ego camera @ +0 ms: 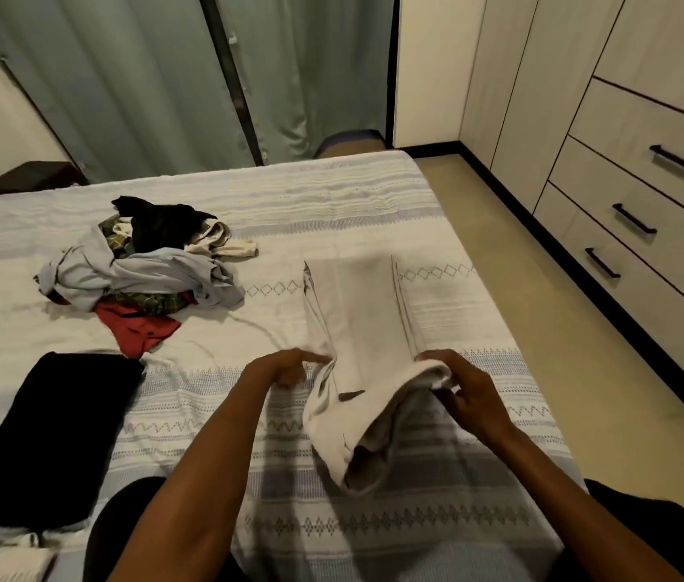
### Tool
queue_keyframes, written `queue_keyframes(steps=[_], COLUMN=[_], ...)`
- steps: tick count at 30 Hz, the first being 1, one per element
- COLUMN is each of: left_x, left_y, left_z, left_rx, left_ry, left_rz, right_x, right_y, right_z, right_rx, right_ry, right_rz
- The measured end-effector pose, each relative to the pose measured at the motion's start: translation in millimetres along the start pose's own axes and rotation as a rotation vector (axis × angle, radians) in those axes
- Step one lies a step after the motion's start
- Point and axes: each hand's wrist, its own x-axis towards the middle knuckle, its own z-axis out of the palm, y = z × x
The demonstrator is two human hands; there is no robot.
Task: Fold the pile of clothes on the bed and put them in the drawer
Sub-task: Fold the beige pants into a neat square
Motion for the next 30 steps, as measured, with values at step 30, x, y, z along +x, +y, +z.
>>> queue_keyframes(steps=[30], left_x=[38], left_y=[-2], left_z=[10], left_rx=[-0.626], left_ry=[0.377], left_rz=[0.005], right_x=[238], right_y=[177], right_z=[96], right_rx=[-0.041], right_ry=[-0.107], right_rz=[0.895])
